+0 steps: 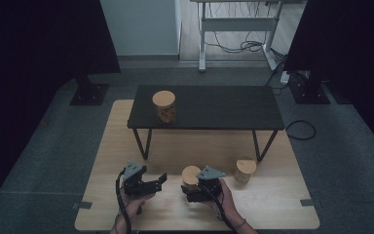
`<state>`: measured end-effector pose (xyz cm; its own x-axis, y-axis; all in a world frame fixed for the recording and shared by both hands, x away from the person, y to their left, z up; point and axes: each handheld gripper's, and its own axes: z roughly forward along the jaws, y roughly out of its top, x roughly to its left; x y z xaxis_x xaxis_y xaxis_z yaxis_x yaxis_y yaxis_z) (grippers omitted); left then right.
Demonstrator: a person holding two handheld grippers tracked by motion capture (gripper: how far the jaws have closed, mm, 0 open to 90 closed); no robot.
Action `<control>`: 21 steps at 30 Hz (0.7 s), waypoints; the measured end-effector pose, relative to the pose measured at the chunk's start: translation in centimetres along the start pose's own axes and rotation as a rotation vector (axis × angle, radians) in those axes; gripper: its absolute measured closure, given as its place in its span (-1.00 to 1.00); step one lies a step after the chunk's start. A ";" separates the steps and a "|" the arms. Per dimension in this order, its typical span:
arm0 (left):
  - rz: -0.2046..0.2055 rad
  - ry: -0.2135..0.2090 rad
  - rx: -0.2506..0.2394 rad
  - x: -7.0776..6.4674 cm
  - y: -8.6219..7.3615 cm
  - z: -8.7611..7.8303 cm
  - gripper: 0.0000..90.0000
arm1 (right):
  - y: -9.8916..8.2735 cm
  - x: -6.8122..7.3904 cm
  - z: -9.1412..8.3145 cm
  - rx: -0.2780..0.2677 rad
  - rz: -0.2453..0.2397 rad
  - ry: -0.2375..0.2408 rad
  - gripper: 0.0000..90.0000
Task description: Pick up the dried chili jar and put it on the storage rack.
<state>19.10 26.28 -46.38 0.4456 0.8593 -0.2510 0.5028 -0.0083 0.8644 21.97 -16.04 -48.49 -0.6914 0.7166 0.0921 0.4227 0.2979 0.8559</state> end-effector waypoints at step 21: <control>-0.003 0.001 0.015 0.1 -0.1 0.2 -0.88 | -0.2 0.7 0.3 -0.007 -0.008 -0.034 -0.48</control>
<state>19.23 26.31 -46.56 0.4431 0.8601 -0.2526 0.5151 -0.0137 0.8570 21.60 -15.42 -48.80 -0.6748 0.7349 0.0679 0.4129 0.2997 0.8601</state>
